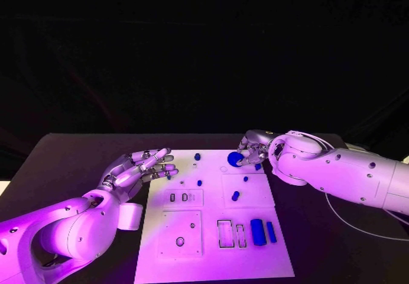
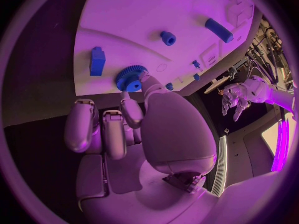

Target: Assemble the parts on the task board

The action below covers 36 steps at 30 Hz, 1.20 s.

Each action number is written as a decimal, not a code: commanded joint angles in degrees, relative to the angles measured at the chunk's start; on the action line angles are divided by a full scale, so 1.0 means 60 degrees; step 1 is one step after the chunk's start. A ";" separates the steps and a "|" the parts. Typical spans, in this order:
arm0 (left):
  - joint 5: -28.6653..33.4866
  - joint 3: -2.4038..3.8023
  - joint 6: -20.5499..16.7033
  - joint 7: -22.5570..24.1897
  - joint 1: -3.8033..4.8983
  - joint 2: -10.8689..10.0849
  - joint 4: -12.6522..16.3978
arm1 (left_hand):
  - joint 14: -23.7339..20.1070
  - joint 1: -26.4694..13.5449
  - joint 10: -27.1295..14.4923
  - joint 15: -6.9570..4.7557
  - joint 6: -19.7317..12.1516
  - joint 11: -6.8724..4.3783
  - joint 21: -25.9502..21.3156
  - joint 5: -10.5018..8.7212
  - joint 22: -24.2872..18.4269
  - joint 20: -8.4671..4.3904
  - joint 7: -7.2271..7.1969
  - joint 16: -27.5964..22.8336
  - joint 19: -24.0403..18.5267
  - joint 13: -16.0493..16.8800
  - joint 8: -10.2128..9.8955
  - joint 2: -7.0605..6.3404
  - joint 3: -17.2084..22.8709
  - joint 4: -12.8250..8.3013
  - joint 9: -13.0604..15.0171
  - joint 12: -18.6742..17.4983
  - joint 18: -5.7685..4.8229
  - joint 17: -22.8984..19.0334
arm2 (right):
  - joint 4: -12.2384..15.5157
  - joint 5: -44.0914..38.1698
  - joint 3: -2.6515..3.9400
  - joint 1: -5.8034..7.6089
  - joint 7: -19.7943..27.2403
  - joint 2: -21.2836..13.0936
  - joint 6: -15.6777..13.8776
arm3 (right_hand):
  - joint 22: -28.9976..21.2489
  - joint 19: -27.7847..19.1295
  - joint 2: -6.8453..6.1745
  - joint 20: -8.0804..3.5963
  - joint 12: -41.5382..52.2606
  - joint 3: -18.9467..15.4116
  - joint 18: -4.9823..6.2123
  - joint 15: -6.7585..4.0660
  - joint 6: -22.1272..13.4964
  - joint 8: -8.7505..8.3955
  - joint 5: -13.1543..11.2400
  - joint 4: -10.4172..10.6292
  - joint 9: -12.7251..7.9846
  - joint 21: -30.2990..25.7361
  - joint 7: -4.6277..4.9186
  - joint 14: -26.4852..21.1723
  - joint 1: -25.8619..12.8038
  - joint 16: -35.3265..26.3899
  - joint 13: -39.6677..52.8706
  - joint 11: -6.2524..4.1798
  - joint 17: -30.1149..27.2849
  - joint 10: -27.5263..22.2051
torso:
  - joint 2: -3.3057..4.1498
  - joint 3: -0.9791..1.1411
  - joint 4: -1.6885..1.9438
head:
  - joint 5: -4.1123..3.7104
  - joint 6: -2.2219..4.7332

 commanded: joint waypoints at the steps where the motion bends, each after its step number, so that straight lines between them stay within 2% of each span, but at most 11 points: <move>1: 0.0019 0.0007 0.0221 -0.0029 0.0011 0.0010 0.0006 | -0.0003 0.0002 0.0005 0.0034 -0.0011 0.0048 -0.0058 0.0003 -0.0008 0.0074 0.0045 -0.0032 0.0020 -0.0016 -0.0066 0.0056 -0.0007 -0.0065 -0.0014 -0.0048 0.0111 0.0014 | 0.0041 -0.0226 -0.0002 -0.0015 -0.0020 0.0010 0.0125 | 0.0041 0.0077 0.0022 0.0026 0.0147 0.0022 -0.0144 0.0033 0.0088 0.0066 0.0039 0.0056 0.0010 0.0083 -0.0017 0.0756 0.0095 0.0057 0.0136 -0.0016 0.1001 0.0120 | -0.0002 -0.0006 0.0005 | 0.0000 -0.0010; 12: 0.0018 0.0007 0.0232 -0.0060 0.0011 0.0008 -0.0005 | -0.0008 0.0014 -0.0007 0.0039 -0.0019 0.0053 -0.0067 0.0006 -0.0016 0.0077 0.0049 -0.0050 0.0018 -0.0017 -0.0077 0.0066 -0.0002 -0.0085 -0.0014 -0.0053 0.0111 0.0019 | 0.0103 -0.0528 -0.0002 -0.0031 0.0039 0.0020 -0.0180 | 0.0195 0.0127 0.0016 0.0024 0.0317 0.0023 -0.0171 0.0031 0.0111 0.0064 0.0022 0.0011 0.0004 0.0169 -0.0018 0.0769 0.0160 0.0104 0.0335 -0.0017 0.1084 0.0183 | -0.0008 -0.0001 0.0019 | -0.0018 -0.0011; 20: 0.0018 0.0007 0.0241 -0.0079 0.0011 0.0014 -0.0005 | -0.0008 0.0014 -0.0007 0.0039 -0.0019 0.0053 -0.0067 0.0006 -0.0016 0.0077 0.0049 -0.0050 0.0018 -0.0017 -0.0077 0.0066 -0.0002 -0.0085 -0.0014 -0.0053 0.0111 0.0019 | 0.0056 -0.0548 -0.0002 -0.0041 0.0037 0.0081 -0.0079 | 0.0294 0.0162 0.0048 0.0024 0.0374 0.0022 -0.0188 0.0032 0.0153 0.0079 0.0020 0.0027 0.0008 0.0223 -0.0023 0.0777 0.0142 0.0133 0.0410 -0.0020 0.1138 0.0204 | -0.0009 -0.0003 0.0027 | -0.0044 -0.0020; 26: 0.0018 0.0007 0.0241 -0.0094 0.0011 0.0018 -0.0016 | -0.0006 0.0039 -0.0018 0.0040 -0.0023 0.0056 -0.0077 0.0010 -0.0024 0.0079 0.0052 -0.0069 0.0019 -0.0018 -0.0090 0.0088 0.0012 -0.0115 -0.0013 -0.0055 0.0112 0.0027 | -0.0059 -0.0514 -0.0002 -0.0062 -0.0003 0.0153 0.0052 | 0.0459 0.0220 0.0147 0.0020 0.0532 0.0044 -0.0216 0.0023 0.0270 0.0119 0.0090 0.0056 0.0018 0.0317 -0.0043 0.0793 0.0111 0.0187 0.0602 -0.0036 0.1237 0.0270 | -0.0014 0.0001 0.0048 | -0.0038 -0.0045; 33: 0.0018 0.0007 0.0243 -0.0104 0.0011 0.0023 -0.0023 | -0.0001 0.0069 -0.0027 0.0039 -0.0025 0.0055 -0.0085 0.0012 -0.0031 0.0080 0.0054 -0.0086 0.0022 -0.0018 -0.0100 0.0109 0.0029 -0.0148 -0.0012 -0.0056 0.0114 0.0035 | -0.0150 -0.0471 -0.0002 -0.0102 -0.0023 0.0219 0.0254 | 0.0565 0.0252 0.0285 0.0005 0.0639 0.0139 -0.0231 0.0002 0.0465 0.0178 0.0152 0.0006 0.0035 0.0385 -0.0072 0.0803 0.0175 0.0230 0.0758 -0.0066 0.1315 0.0317 | -0.0016 -0.0002 0.0044 | -0.0020 -0.0065; 36: 0.0018 0.0007 0.0248 -0.0113 0.0011 0.0021 -0.0023 | -0.0001 0.0069 -0.0027 0.0039 -0.0025 0.0055 -0.0085 0.0012 -0.0031 0.0080 0.0054 -0.0086 0.0022 -0.0018 -0.0100 0.0109 0.0029 -0.0148 -0.0012 -0.0056 0.0114 0.0035 | -0.0153 -0.0485 -0.0002 -0.0121 -0.0042 0.0218 0.0299 | 0.0776 0.0334 0.0413 -0.0015 0.0714 0.0311 -0.0267 -0.0022 0.0616 0.0218 -0.0006 -0.0101 0.0050 0.0497 -0.0101 0.0808 0.0325 0.0254 0.0870 -0.0092 0.1357 0.0350 | -0.0018 -0.0005 0.0043 | -0.0036 -0.0072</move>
